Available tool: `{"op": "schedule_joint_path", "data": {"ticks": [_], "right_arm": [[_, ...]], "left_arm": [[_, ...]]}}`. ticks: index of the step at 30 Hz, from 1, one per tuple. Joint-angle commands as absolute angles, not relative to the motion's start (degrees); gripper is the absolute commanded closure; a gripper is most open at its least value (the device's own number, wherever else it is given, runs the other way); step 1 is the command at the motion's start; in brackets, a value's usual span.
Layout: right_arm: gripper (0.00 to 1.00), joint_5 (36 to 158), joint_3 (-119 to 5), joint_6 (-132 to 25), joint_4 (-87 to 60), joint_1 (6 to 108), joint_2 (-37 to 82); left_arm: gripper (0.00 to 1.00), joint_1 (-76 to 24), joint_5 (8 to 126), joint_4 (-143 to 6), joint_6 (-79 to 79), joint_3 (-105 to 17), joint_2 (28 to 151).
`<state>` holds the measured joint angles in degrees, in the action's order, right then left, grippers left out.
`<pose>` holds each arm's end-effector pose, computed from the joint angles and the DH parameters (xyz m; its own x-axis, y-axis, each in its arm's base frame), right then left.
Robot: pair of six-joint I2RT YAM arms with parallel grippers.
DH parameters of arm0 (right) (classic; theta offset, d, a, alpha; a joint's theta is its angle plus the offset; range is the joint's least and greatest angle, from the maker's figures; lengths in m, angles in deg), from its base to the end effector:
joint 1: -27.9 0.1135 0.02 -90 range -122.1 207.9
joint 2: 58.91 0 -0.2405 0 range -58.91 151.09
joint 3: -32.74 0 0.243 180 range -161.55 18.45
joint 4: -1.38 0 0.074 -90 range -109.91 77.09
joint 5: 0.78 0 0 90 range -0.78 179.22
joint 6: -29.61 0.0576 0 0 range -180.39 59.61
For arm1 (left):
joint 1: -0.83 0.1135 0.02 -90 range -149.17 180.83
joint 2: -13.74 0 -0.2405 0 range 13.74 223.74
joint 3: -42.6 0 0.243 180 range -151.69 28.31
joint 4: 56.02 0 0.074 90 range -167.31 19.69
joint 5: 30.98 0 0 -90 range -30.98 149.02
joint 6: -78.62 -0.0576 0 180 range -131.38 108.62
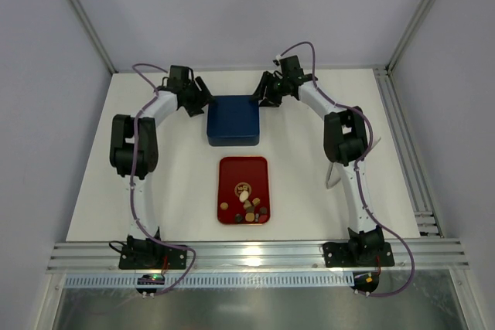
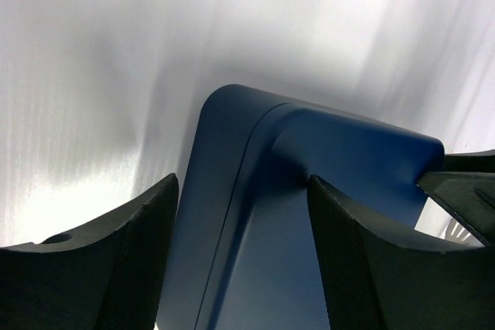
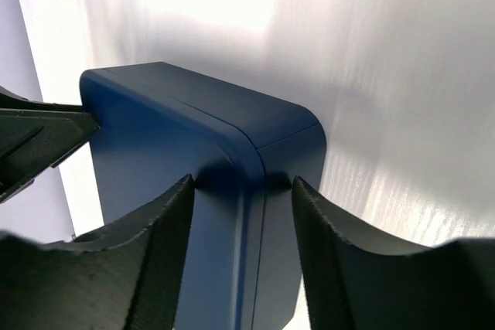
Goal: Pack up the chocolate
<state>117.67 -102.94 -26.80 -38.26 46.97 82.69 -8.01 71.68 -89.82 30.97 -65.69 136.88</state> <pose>0.4990 0.2015 0.1488 -0.8955 0.2051 -0.3951 -0.1286 0.7305 0.6707 0.4648 -0.0851 0.1549 -0.7456 -0.5492 -0.3774 -0.2832 0.7738 -0.5666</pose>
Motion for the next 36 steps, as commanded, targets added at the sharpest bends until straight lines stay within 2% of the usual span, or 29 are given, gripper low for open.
{"op": "schedule_joint_path", "data": {"ticks": [1,5,10,15,29,31,36], "right_arm": [[0.48,113.74,-104.08,-27.43,-41.74,48.20,84.44],[0.55,113.30,-100.83,-27.08,-40.60,48.82,83.13],[0.63,113.39,-98.71,-27.07,-40.68,48.91,82.42],[0.66,113.83,-96.96,-26.90,-40.78,48.91,81.55],[0.66,114.35,-94.40,-27.25,-38.40,48.47,76.19],[0.62,114.53,-94.14,-27.43,-37.79,48.21,75.39],[0.59,115.93,-95.02,-27.25,-36.29,47.68,72.76]], "left_arm": [[0.35,-8.40,64.73,-97.21,29.41,-62.66,141.89],[0.40,-9.45,64.03,-97.30,29.32,-61.08,141.19],[0.41,-9.63,63.94,-97.56,29.05,-59.76,139.43],[0.44,-9.81,64.64,-97.47,28.79,-58.27,138.55],[0.42,-9.81,67.01,-97.65,28.26,-57.39,134.33],[0.40,-9.81,67.02,-97.65,28.35,-57.47,133.45],[0.39,-9.81,66.22,-100.72,27.56,-61.07,132.48]]}}
